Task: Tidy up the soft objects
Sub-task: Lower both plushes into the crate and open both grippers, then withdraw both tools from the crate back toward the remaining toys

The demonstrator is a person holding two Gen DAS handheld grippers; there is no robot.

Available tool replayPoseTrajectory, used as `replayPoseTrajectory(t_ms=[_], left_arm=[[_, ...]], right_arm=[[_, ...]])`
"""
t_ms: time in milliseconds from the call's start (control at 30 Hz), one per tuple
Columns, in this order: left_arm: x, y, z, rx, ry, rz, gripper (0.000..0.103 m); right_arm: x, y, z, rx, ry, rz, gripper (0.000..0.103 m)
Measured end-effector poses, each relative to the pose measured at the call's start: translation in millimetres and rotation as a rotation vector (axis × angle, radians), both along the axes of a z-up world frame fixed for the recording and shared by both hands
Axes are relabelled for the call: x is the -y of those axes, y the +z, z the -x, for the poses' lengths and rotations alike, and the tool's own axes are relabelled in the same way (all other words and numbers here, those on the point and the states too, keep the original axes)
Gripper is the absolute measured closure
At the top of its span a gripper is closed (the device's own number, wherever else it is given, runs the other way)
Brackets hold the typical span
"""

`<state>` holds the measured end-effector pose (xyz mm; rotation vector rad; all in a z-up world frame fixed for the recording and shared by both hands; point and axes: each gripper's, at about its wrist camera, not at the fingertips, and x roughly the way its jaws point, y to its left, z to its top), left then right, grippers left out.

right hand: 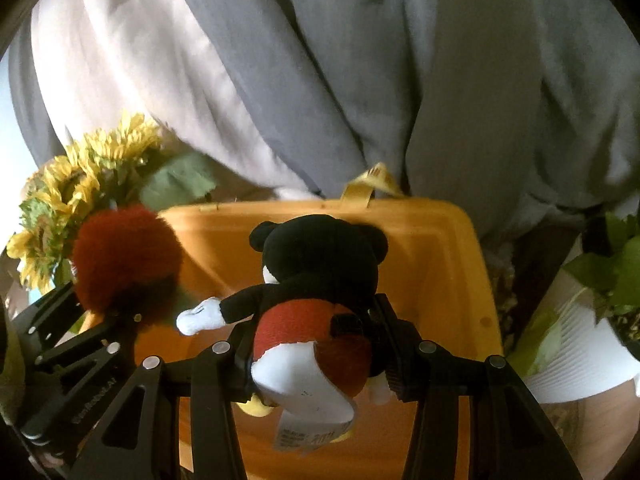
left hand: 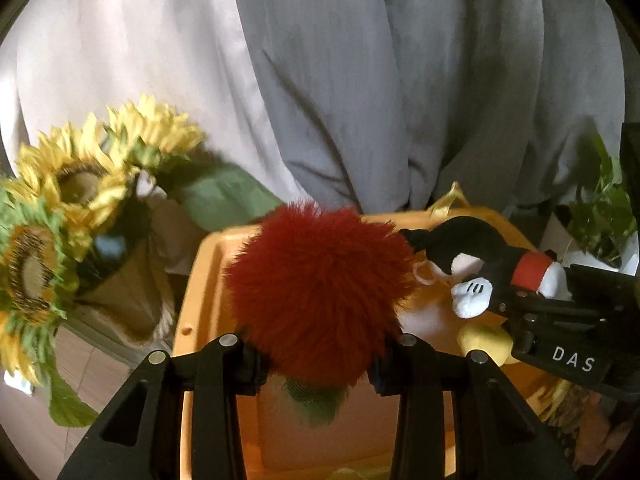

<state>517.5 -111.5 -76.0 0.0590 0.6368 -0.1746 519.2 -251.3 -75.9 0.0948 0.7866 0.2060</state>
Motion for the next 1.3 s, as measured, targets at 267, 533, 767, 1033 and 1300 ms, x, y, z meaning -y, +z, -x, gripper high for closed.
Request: replayPoseTrajectory(t_ms=[267, 533, 767, 1033, 1300], left_arm=[[2.2, -12.0, -8.5, -0.064, -0.005, -0.002, 0.044], [-0.7, -4.2, -1.1, -0.043, 0.016, -0.016, 0.031], [-2.5, 16.2, 25.0, 0.004, 0.032, -0.008, 0.029], [-2.1, 46.6, 69.1, 0.074, 0.043, 0.024, 0.028], [0.3, 62.7, 115.5, 0.104, 0.056, 0.038, 0.027]], right_arm=[[-2.3, -8.7, -11.3, -0.058, 0.009, 0.025, 0.047], [0.0, 0.4, -6.8, -0.046, -0.013, 0.020, 0.035], [6.6, 21.7, 17.1, 0.021, -0.055, 0.023, 0.035], [19.0, 53.1, 56.5, 0.101, -0.118, 0.008, 0.035], [30.1, 68.9, 103.4, 0.159, -0.162, -0.003, 0.029]])
